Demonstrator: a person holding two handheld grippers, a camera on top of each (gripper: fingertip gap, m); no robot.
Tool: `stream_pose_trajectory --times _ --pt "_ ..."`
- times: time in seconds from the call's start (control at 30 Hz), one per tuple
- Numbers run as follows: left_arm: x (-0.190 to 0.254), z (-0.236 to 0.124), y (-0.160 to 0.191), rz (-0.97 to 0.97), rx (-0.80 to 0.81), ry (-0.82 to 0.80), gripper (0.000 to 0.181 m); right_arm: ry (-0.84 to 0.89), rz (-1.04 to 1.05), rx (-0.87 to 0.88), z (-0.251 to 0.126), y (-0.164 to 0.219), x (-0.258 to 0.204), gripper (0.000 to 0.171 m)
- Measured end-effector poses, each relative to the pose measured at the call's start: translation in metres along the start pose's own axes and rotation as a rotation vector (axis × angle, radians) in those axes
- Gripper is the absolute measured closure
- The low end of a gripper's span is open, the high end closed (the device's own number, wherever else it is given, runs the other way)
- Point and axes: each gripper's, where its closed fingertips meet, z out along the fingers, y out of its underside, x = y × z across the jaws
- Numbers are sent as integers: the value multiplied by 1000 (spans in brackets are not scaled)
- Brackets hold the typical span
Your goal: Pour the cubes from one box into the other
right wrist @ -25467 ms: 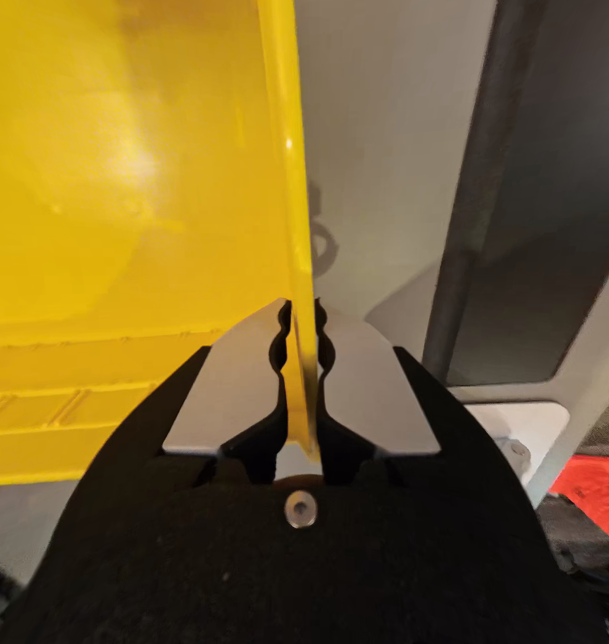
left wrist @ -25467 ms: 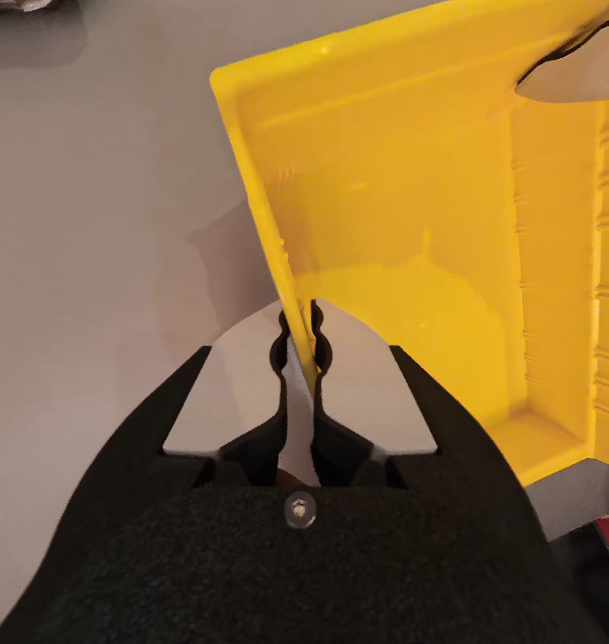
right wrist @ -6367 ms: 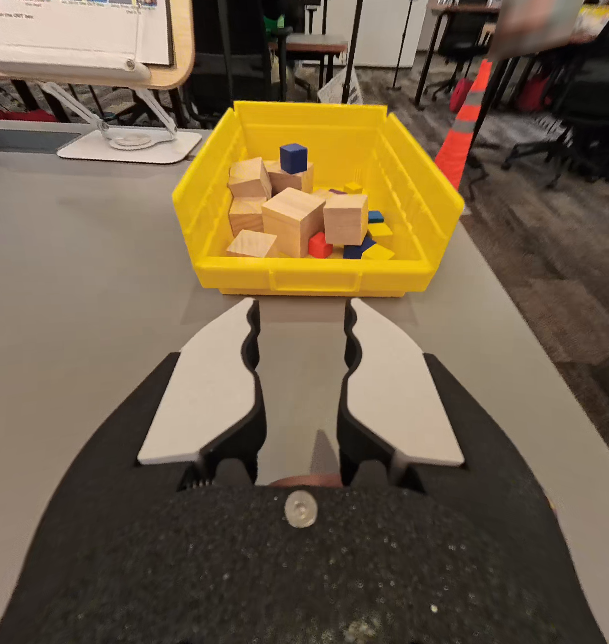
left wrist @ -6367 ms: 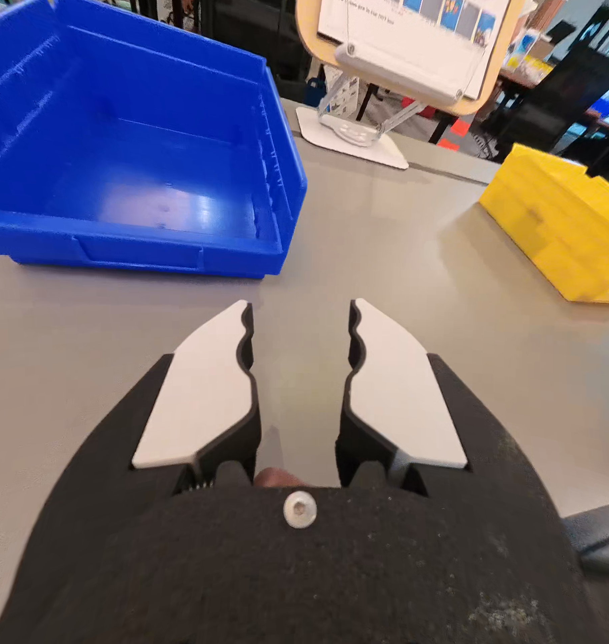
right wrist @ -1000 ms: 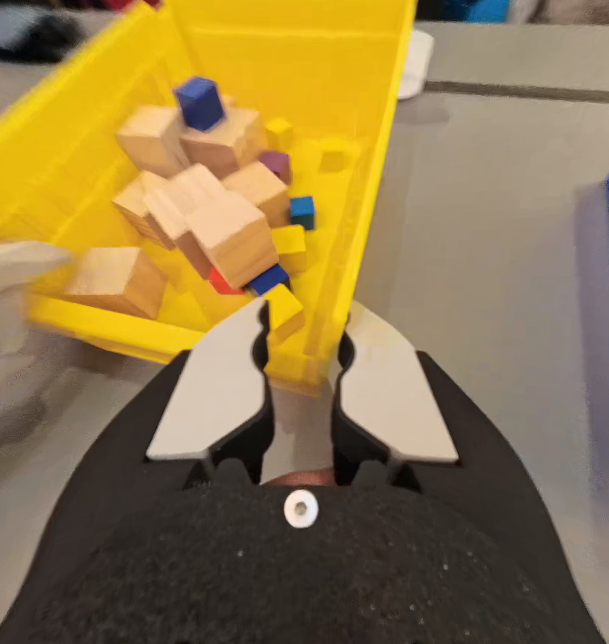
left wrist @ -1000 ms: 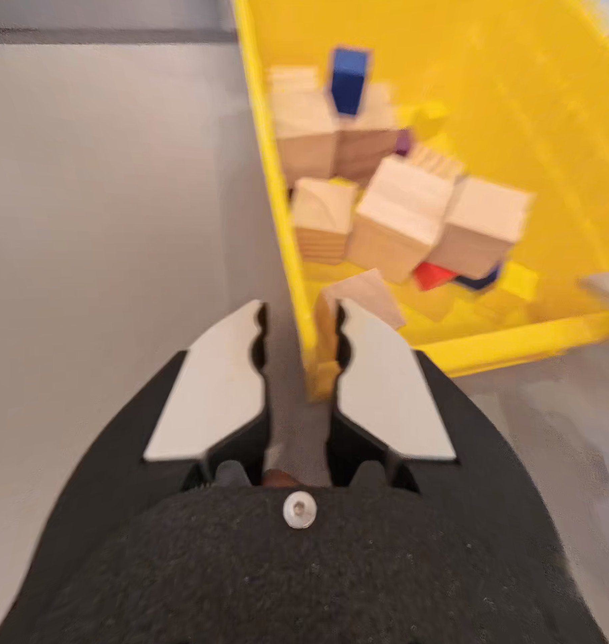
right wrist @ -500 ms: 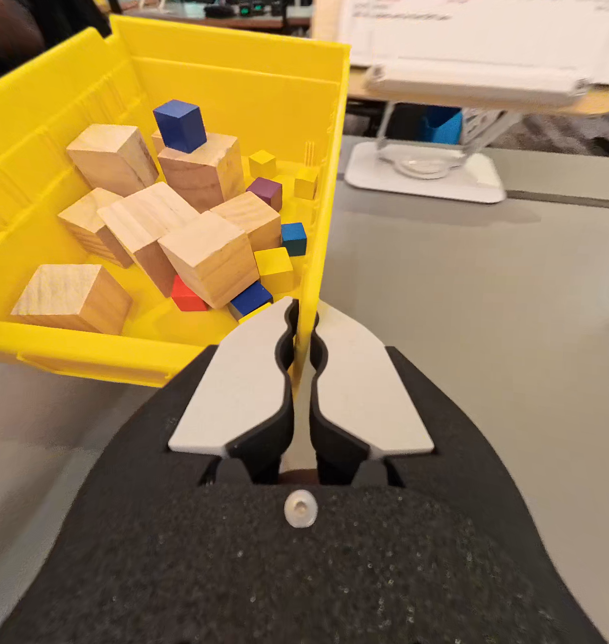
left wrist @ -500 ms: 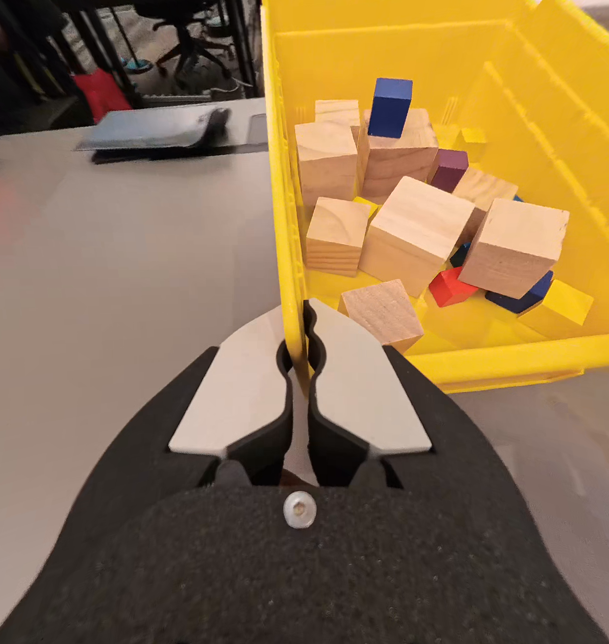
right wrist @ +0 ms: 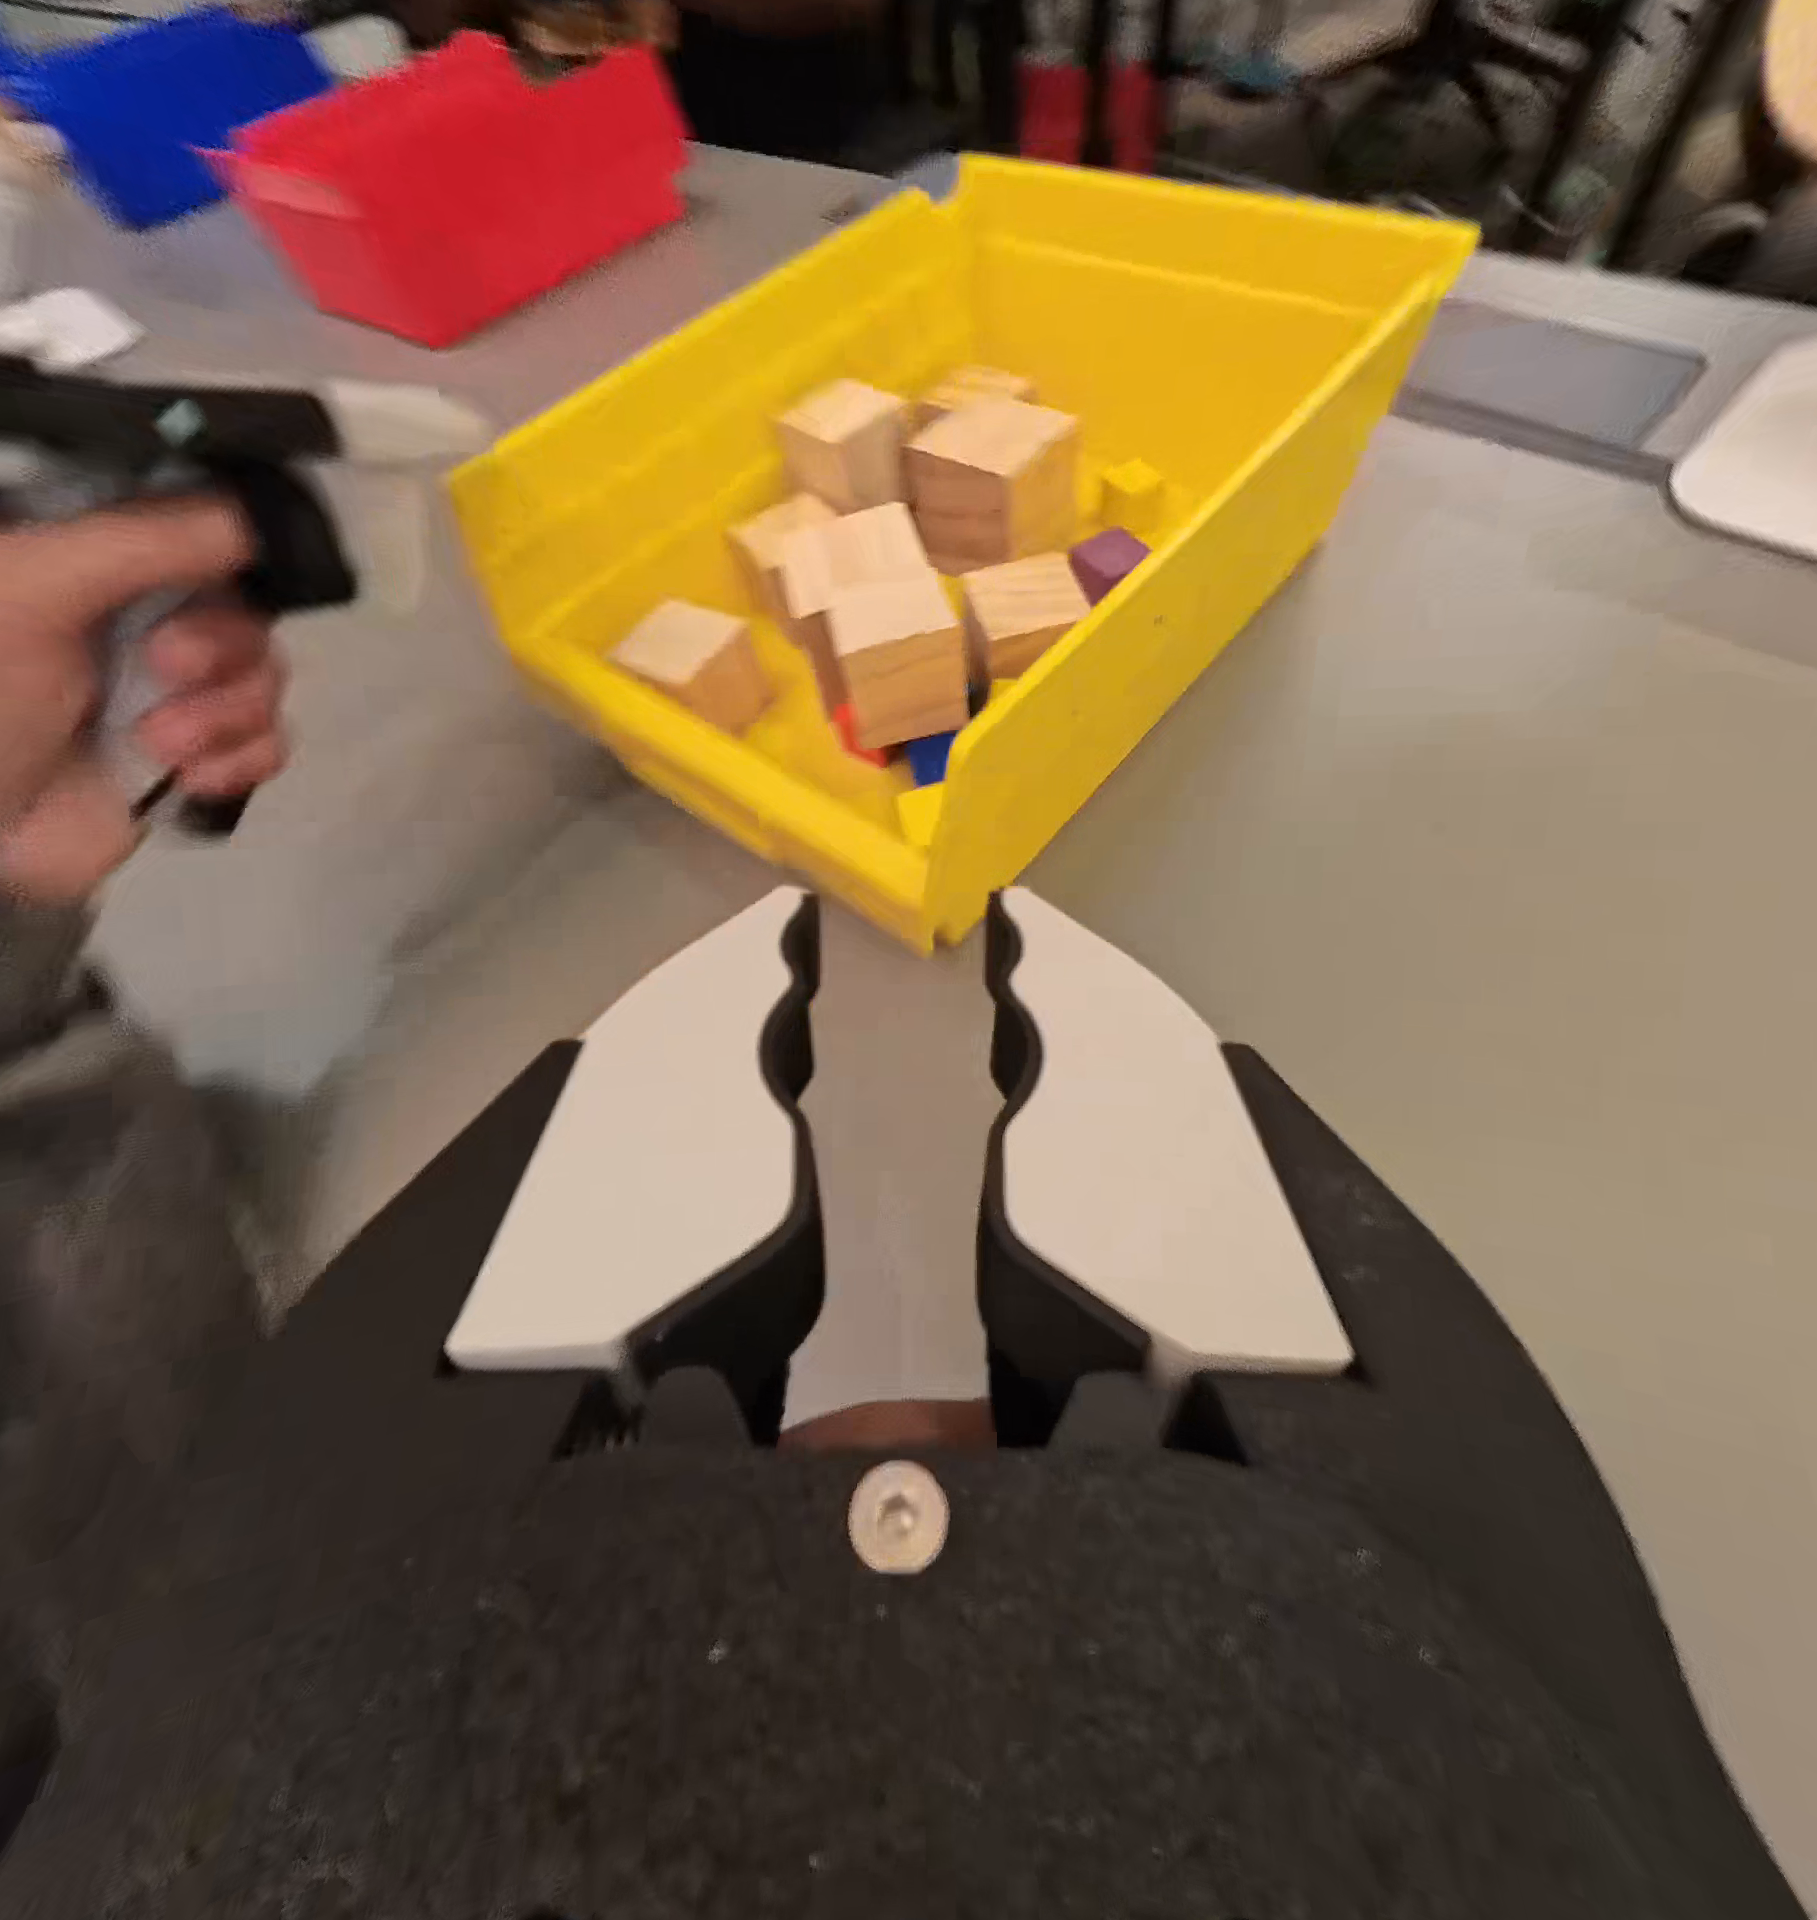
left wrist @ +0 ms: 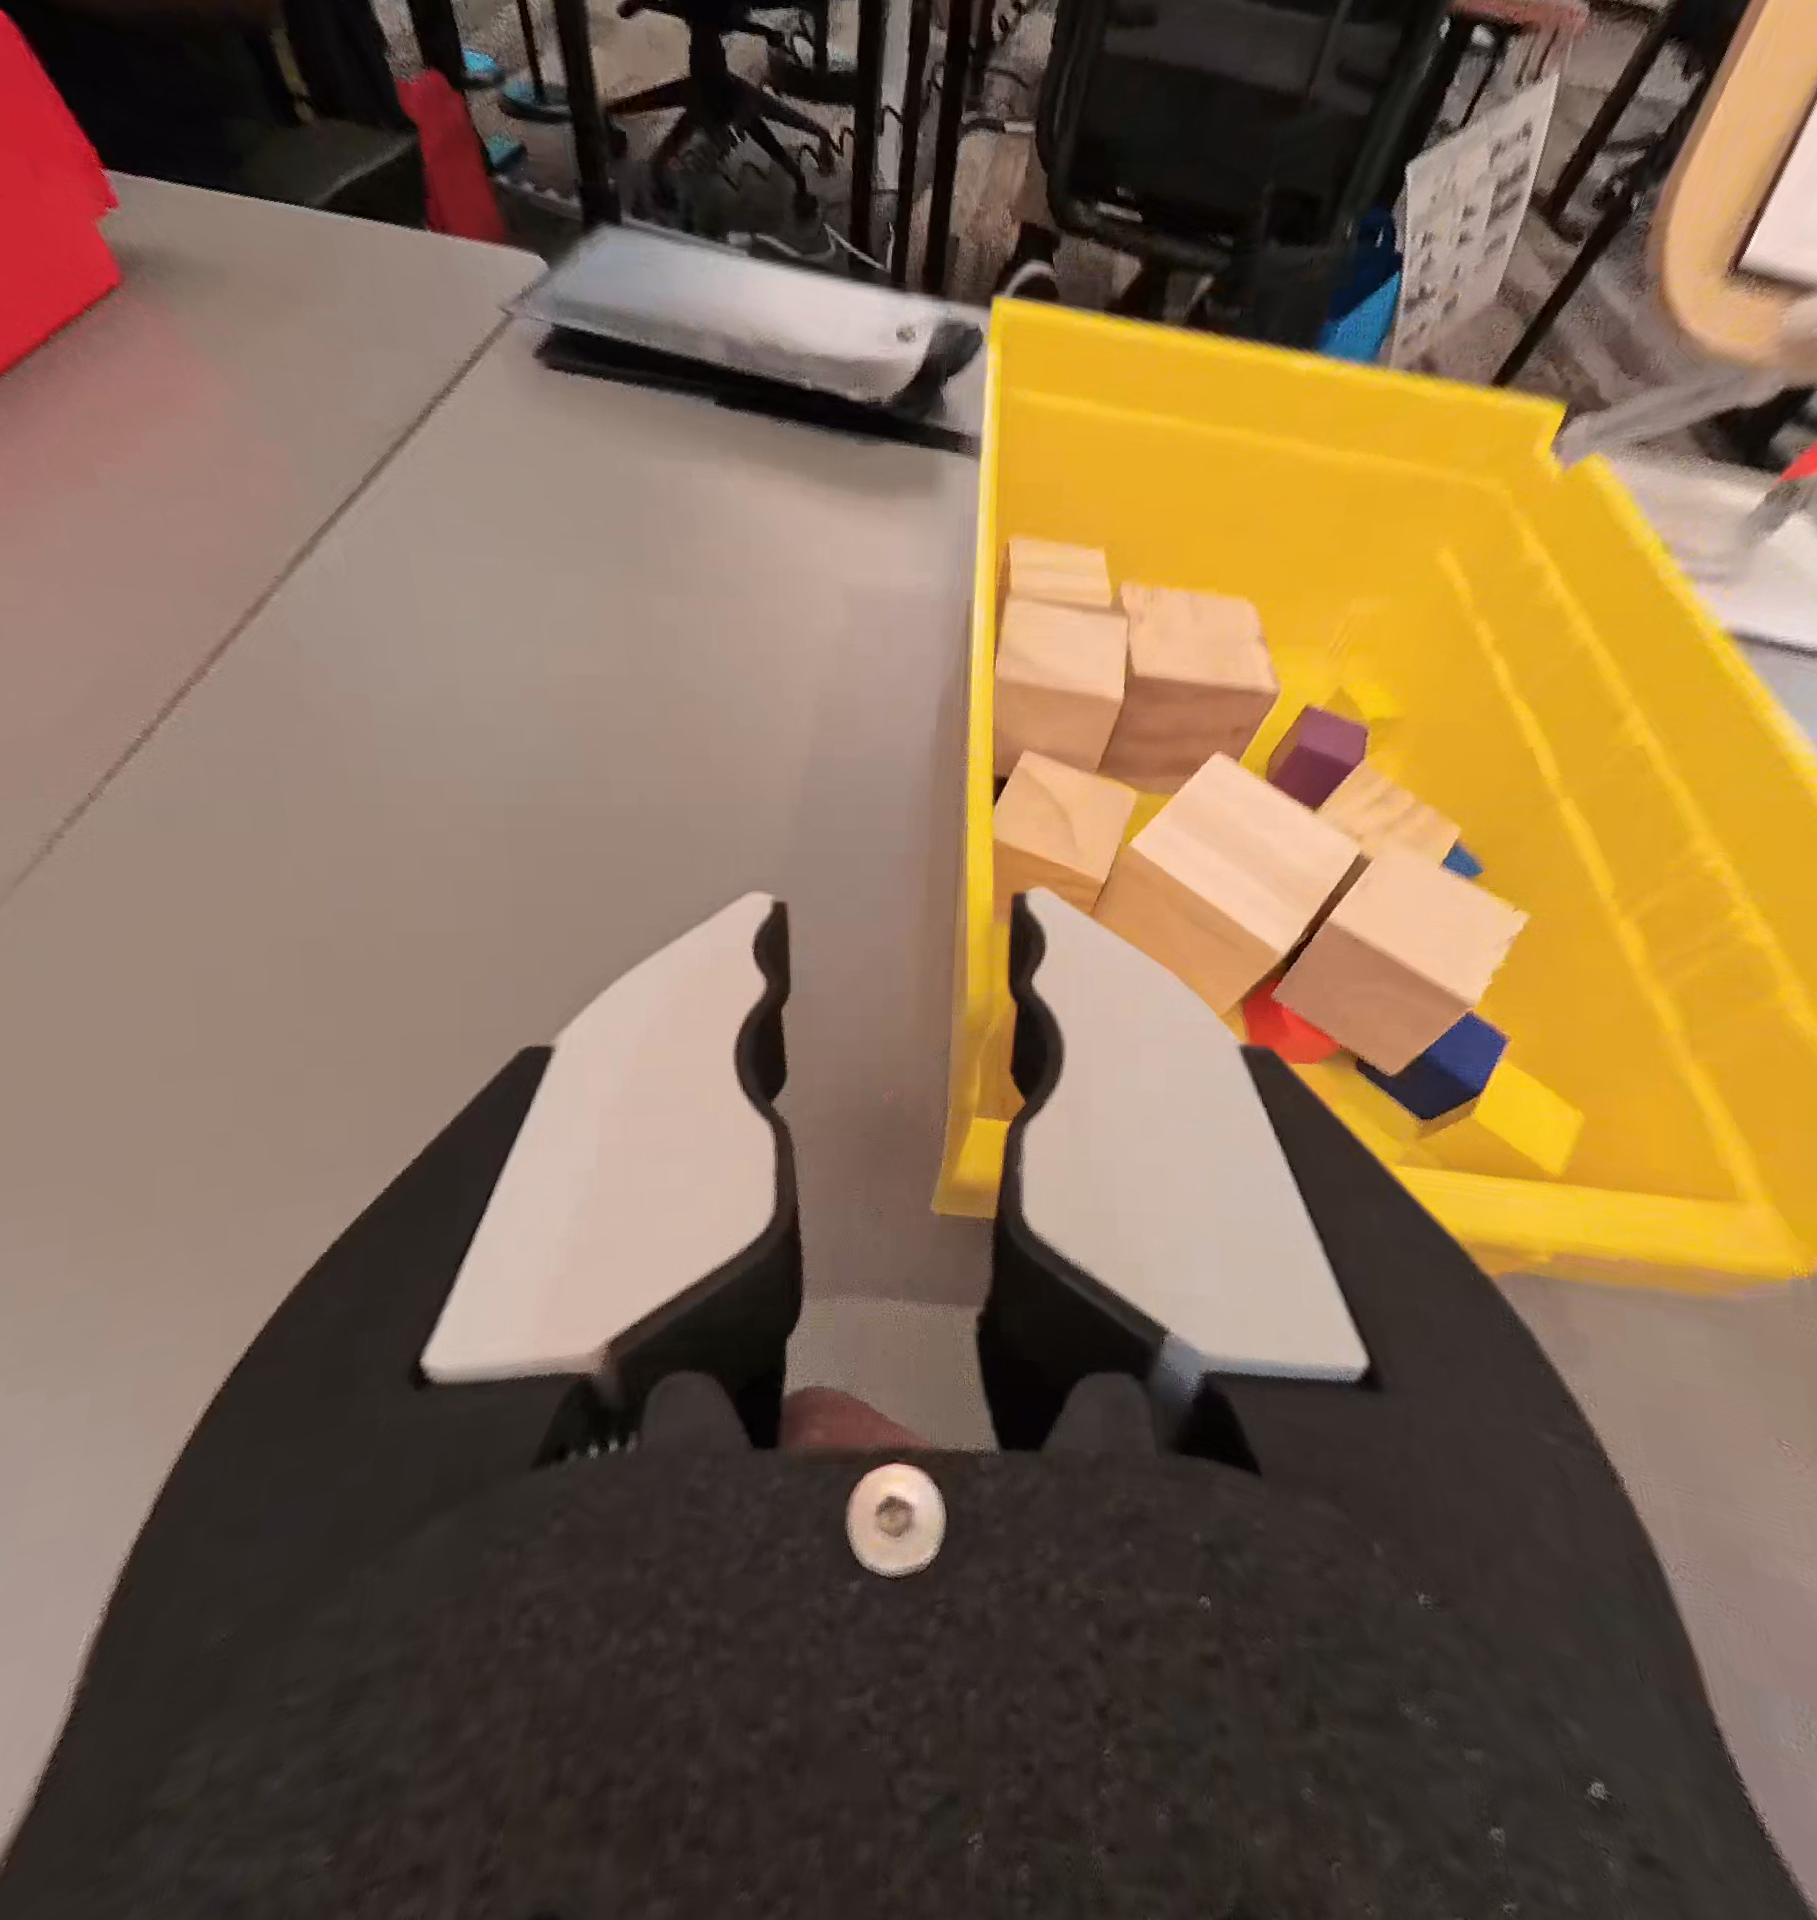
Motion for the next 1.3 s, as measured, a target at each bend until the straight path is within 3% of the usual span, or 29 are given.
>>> stream_pose_trajectory --times 0.1,0.17,0.27,0.33,0.4,0.47,0.57,0.67,0.77,1.3 --pt "16 -31 -19 -2 50 29 138 -28 -145 67 -87 14 34 137" --pt "47 -52 -20 0 67 108 138 85 -191 111 -144 29 91 137" --pt "100 -78 15 -13 41 205 133 378 -87 126 -232 71 204 137" --pt "102 -92 48 -25 121 83 142 583 47 143 -291 110 269 136" --pt "105 -101 84 -47 126 31 149 754 127 152 -343 154 315 135" --pt "113 -100 80 54 111 54 148 832 197 143 -373 176 345 134" --pt "108 -85 73 169 130 1 145 848 246 133 -387 173 360 131" --pt "121 -78 94 30 28 124 145 871 270 138 -386 178 358 128" --pt "130 -81 106 -7 -26 186 142 784 361 180 -375 177 349 127" --pt "133 -79 116 20 -78 188 143 802 291 159 -375 175 348 129"
